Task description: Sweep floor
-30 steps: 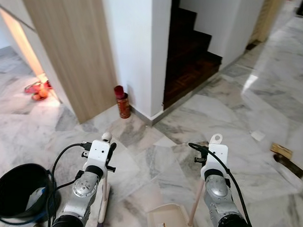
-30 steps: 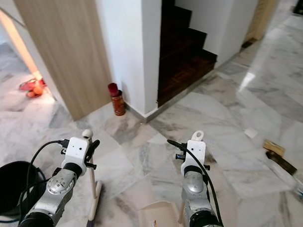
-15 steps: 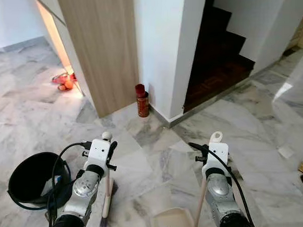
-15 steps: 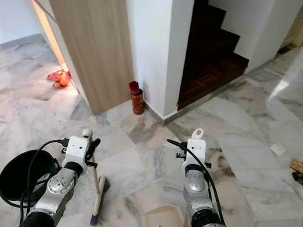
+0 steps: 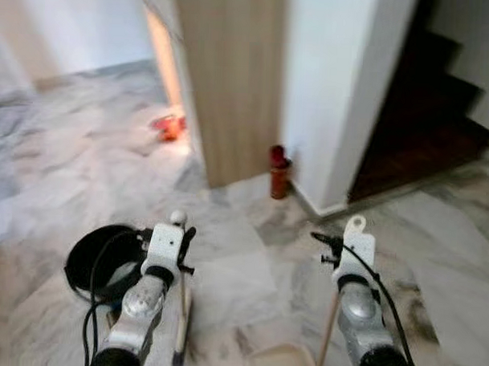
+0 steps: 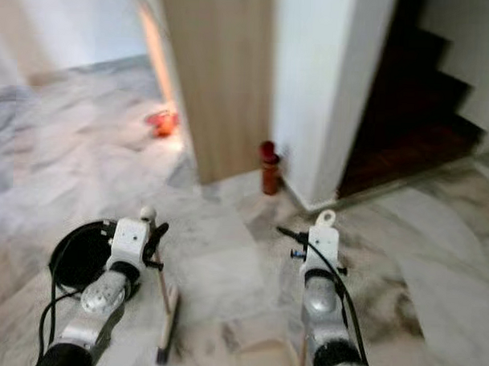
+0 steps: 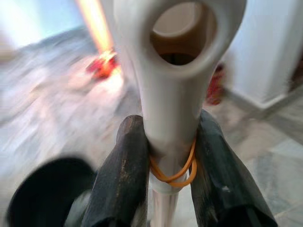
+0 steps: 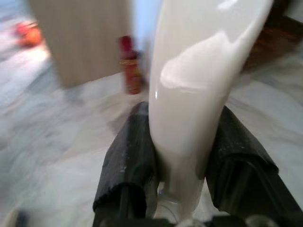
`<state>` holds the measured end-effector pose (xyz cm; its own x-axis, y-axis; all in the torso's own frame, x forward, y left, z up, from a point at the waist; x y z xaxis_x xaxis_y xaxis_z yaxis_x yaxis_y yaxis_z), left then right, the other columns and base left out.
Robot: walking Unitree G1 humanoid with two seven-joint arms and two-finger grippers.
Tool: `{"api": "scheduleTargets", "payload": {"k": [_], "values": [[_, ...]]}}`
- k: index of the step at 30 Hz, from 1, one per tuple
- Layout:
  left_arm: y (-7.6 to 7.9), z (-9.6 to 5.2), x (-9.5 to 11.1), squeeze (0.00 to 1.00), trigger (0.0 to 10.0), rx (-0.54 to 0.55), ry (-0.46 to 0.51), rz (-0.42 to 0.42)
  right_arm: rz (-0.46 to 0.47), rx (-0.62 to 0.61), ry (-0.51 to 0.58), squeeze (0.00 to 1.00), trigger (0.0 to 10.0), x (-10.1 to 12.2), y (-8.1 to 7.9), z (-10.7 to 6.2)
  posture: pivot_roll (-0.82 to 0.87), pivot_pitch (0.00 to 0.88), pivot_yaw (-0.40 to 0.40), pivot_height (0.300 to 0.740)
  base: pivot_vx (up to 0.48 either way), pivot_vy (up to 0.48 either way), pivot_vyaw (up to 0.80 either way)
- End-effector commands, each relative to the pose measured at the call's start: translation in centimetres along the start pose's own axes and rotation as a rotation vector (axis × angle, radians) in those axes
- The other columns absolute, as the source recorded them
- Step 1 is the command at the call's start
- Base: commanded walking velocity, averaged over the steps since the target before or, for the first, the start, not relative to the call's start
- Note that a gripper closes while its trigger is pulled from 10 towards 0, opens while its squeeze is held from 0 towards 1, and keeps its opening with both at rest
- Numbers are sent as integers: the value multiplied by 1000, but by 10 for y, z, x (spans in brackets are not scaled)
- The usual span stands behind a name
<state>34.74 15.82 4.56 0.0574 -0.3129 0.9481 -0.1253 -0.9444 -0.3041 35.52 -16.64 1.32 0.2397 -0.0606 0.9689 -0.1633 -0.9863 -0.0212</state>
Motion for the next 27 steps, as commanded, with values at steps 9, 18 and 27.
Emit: {"api": "scheduleTargets", "payload": {"k": [9, 18, 27], "values": [[-1, 3, 8, 0, 10000, 2, 20, 21, 34, -14, 19, 0, 10000, 6, 1, 2, 113, 0, 35, 740, 0, 0, 147], [-1, 3, 8, 0, 10000, -1, 26, 16, 33, -20, 6, 0, 10000, 3, 2, 2, 114, 0, 36, 740, 0, 0, 0], [-1, 3, 7, 0, 10000, -3, 26, 11, 35, -17, 3, 0, 10000, 3, 2, 2, 113, 0, 36, 740, 0, 0, 0]]}}
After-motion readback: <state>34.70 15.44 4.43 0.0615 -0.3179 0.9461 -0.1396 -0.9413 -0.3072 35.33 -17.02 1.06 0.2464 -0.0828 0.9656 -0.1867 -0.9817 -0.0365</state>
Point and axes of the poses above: a point about 5 cm out from each wrist's last joint towards the gripper, its own z axis pointing out of the wrist towards the gripper, its own x axis along the axis of the wrist's last joint, y = z × x, the point moved 5 cm from there along z, pointing out of the wrist towards the gripper, and after that the axes turned 8 degrees about z, right-handed, at the moved point
